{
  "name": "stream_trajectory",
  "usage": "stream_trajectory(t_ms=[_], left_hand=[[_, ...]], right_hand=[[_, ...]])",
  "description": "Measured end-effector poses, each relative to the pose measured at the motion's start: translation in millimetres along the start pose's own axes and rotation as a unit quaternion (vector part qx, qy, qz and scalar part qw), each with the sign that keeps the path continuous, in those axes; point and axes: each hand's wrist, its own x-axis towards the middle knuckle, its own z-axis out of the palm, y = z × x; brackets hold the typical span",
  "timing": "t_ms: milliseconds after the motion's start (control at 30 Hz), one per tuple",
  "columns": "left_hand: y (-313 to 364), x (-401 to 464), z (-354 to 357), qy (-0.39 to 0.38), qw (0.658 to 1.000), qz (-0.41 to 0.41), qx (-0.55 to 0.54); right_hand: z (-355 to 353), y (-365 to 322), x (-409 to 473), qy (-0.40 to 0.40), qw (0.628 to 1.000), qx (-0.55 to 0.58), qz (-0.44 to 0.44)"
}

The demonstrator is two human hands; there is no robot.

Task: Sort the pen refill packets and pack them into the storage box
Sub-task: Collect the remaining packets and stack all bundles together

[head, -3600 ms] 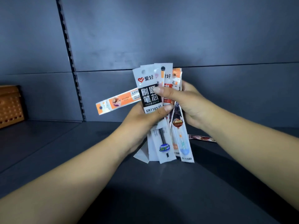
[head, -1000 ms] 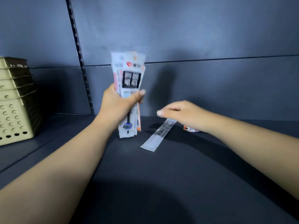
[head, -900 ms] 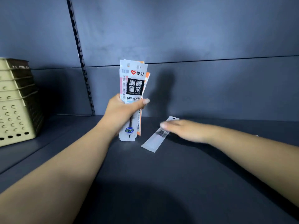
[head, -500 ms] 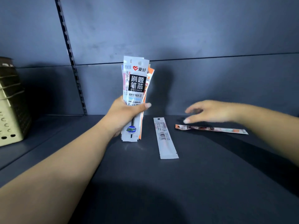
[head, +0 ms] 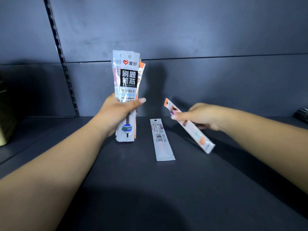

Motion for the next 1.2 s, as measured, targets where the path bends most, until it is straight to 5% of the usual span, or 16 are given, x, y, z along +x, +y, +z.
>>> stream_trajectory(t_ms=[300,733,867,967,1200], left_hand=[[1.8,2.4,-11.4,0.018,0.999,0.009,-0.027],[1.4,6.9,-15.9,0.061,0.995,0.011,-0.074],[-1.1,6.1,-17.8,0.08,0.991,-0.022,-0.108],[-2.1,3.0,-13.5,0.053,0.985,-0.055,-0.153],[1.5,-9.4,5.5,-0.071,0.976,-0.082,-0.187]], right_hand=[[47.1,-43.3,-1.7,-0.057,0.969,-0.239,0.007],[48.2,-54.2,3.3,-0.152,0.977,-0.145,0.028],[24.4,-51.9,8.0,-0.181,0.98,0.057,0.054],[8.2,-54.0,11.6,-0.148,0.961,0.234,-0.01],[13.1,-82.6,9.8,-0.079,0.859,0.483,-0.152]])
